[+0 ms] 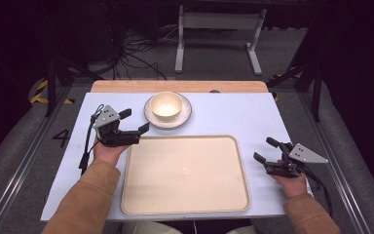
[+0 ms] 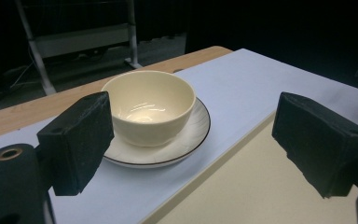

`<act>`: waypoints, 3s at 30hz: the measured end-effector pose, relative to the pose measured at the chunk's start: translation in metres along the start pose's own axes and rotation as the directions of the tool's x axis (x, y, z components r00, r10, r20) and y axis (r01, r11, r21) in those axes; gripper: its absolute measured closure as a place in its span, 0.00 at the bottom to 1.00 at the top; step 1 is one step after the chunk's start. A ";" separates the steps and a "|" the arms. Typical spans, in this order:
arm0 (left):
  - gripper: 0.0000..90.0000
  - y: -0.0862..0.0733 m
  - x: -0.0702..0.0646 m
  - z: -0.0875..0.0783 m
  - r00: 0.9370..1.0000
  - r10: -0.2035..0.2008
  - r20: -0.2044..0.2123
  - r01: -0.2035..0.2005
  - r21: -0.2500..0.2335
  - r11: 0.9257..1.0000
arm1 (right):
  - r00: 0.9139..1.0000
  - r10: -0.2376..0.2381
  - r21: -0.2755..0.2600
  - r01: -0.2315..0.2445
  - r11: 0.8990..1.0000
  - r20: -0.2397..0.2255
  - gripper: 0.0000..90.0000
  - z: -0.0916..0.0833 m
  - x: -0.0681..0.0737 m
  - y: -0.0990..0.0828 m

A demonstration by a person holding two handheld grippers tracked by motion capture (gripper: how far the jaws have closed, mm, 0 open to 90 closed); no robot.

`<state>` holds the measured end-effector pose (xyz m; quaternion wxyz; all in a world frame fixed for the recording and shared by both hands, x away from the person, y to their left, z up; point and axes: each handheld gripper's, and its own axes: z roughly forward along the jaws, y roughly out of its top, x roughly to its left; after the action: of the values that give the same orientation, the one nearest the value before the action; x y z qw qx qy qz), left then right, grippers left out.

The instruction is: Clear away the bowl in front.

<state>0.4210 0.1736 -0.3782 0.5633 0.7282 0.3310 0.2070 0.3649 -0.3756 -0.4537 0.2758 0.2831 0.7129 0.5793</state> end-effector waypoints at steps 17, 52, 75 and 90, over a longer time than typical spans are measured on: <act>0.16 0.019 0.001 0.027 0.997 -0.023 0.068 0.021 0.029 0.999 | 1.000 0.003 -0.003 -0.003 1.000 0.002 0.21 0.000 0.000 0.000; 0.27 0.045 0.018 0.076 0.995 0.079 0.065 -0.091 0.193 0.977 | 1.000 -0.007 -0.003 0.007 1.000 0.005 0.21 0.000 0.001 0.000; 0.34 0.028 0.019 0.111 0.994 0.071 0.082 -0.092 0.291 0.952 | 1.000 -0.009 -0.004 0.009 1.000 0.004 0.20 -0.001 0.001 0.000; 0.42 0.015 0.014 0.128 0.992 0.071 0.101 -0.103 0.364 0.926 | 1.000 -0.006 -0.004 0.006 1.000 0.006 0.19 -0.001 0.001 0.000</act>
<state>0.5210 0.0938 -0.4010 0.4207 0.8431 0.3067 0.1343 0.3634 -0.3753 -0.4540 0.2806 0.2821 0.7118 0.5789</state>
